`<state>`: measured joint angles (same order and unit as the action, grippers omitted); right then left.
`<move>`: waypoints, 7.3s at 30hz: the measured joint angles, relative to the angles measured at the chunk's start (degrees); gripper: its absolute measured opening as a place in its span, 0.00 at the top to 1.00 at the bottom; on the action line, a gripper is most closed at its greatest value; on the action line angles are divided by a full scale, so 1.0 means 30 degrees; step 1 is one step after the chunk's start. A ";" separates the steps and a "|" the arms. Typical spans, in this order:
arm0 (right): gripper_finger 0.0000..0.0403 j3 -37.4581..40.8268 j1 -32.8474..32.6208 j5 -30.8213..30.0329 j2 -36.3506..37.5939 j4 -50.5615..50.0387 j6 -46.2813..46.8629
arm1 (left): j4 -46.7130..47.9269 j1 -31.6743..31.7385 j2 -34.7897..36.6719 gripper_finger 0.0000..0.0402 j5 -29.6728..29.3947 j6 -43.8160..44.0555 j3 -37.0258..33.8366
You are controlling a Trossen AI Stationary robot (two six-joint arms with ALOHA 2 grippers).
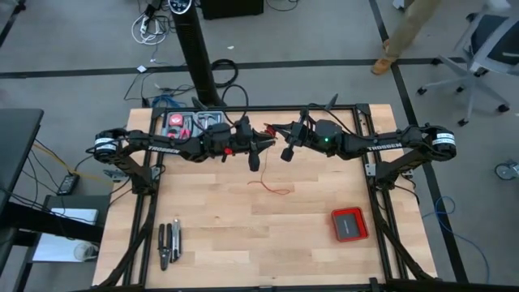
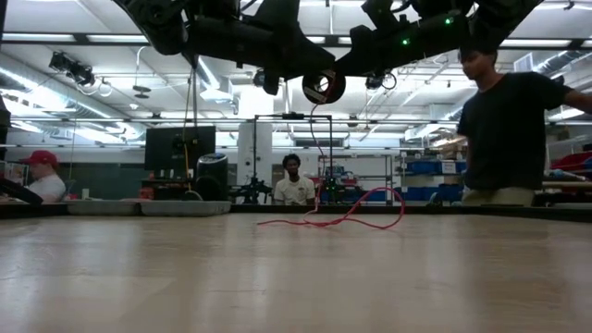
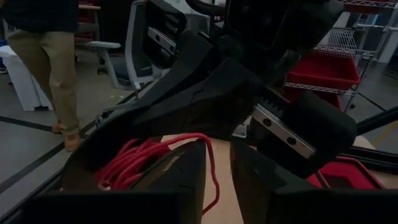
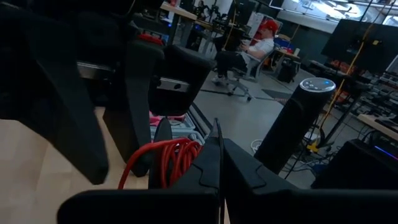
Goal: Coil cords
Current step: Coil the red wire onto the spool
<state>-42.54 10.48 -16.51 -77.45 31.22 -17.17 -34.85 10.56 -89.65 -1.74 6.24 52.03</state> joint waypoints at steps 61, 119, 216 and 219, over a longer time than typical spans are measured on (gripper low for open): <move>1.00 0.0067 0.0299 0.1538 0.1610 -0.0756 0.0172 | 1.2937 -0.1325 0.0313 0.74 -0.0976 -0.3002 0.5202; 1.00 0.6949 0.0809 0.7949 0.1202 1.3449 0.1326 | 1.3432 -0.1645 0.1683 0.74 -0.3308 -0.5966 0.6200; 0.75 0.4525 -0.0055 0.8932 0.1101 0.6908 0.5286 | 1.3697 -0.1171 0.2900 1.00 -0.3912 -0.6419 0.6200; 0.75 0.3943 -0.0196 0.9012 0.0741 0.6986 0.4818 | 1.3710 -0.1179 0.2900 1.00 -0.3912 -0.6339 0.6200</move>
<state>-30.71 9.89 10.52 -75.23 52.18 -2.72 6.28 7.03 -80.95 -13.47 -12.78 70.63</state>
